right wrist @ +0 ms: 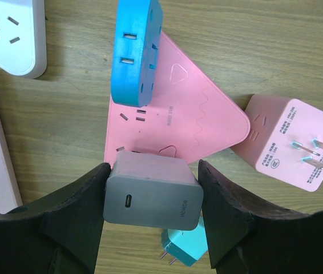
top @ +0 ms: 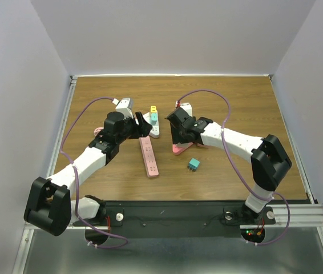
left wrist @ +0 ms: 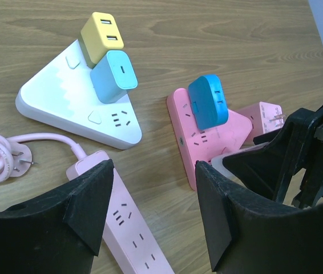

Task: Insert the plug

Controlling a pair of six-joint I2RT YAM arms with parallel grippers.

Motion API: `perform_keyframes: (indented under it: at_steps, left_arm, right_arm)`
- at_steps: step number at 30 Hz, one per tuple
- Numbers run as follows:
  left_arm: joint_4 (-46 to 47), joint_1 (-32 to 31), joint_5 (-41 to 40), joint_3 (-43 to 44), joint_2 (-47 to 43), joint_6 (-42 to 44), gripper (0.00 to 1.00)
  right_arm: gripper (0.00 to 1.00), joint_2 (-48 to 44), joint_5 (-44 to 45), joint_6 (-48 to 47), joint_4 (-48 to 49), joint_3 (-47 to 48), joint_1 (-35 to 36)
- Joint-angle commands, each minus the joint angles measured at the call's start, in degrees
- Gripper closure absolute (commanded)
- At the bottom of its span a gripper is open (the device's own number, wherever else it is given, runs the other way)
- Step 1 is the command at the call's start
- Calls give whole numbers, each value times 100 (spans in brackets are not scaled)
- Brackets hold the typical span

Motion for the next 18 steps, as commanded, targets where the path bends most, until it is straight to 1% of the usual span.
perform_keyframes:
  at_steps: [1, 14, 18]
  left_arm:
    - [292, 28, 64, -59, -59, 37, 30]
    - [345, 28, 143, -77, -24, 63, 30]
    - [345, 28, 169, -77, -33, 63, 30]
  right_arm:
    - [100, -17, 467, -88, 263, 322, 67]
    - [100, 53, 335, -141, 271, 296, 146]
    - [100, 89, 449, -124, 271, 243, 216]
